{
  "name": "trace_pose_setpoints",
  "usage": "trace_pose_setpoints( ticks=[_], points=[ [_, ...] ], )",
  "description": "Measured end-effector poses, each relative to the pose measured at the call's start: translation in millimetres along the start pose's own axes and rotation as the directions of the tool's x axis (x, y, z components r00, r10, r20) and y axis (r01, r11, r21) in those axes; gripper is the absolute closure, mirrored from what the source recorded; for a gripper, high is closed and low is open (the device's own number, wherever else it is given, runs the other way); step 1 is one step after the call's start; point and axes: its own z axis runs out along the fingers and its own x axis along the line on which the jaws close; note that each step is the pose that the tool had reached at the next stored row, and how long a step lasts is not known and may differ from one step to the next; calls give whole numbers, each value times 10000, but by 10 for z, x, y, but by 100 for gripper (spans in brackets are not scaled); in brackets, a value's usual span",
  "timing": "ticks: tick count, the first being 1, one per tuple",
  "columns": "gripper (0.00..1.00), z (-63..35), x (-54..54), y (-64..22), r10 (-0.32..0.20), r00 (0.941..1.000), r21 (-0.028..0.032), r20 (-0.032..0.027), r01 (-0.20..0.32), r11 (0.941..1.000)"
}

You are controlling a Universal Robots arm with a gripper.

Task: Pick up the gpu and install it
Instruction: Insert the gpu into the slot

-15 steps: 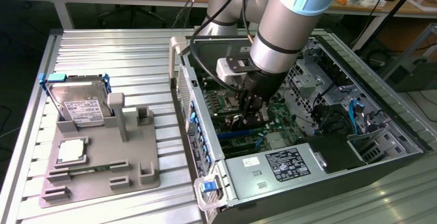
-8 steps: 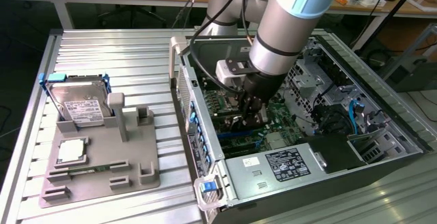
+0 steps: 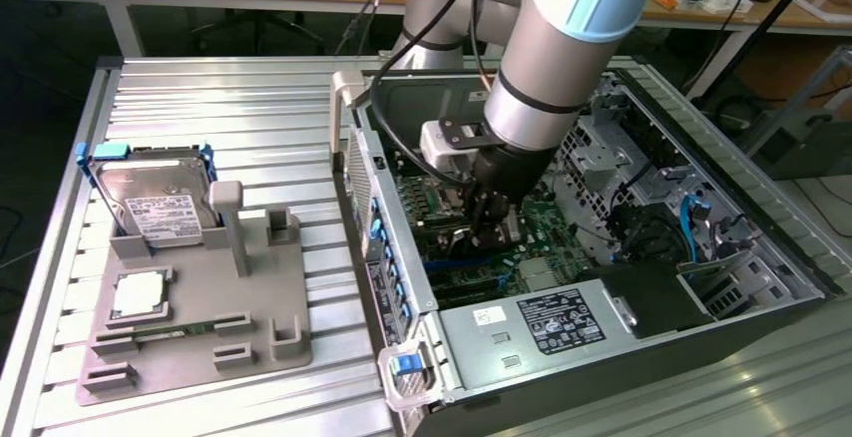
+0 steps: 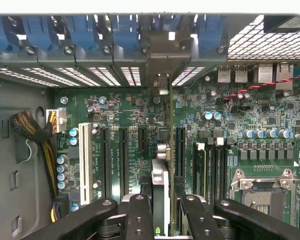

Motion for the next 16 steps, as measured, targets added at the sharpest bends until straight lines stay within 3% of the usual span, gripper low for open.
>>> trace_pose_setpoints(
  ticks=[16],
  points=[
    [73,37,18,1,-2,10000,-1,-3,2,10000]
  ],
)
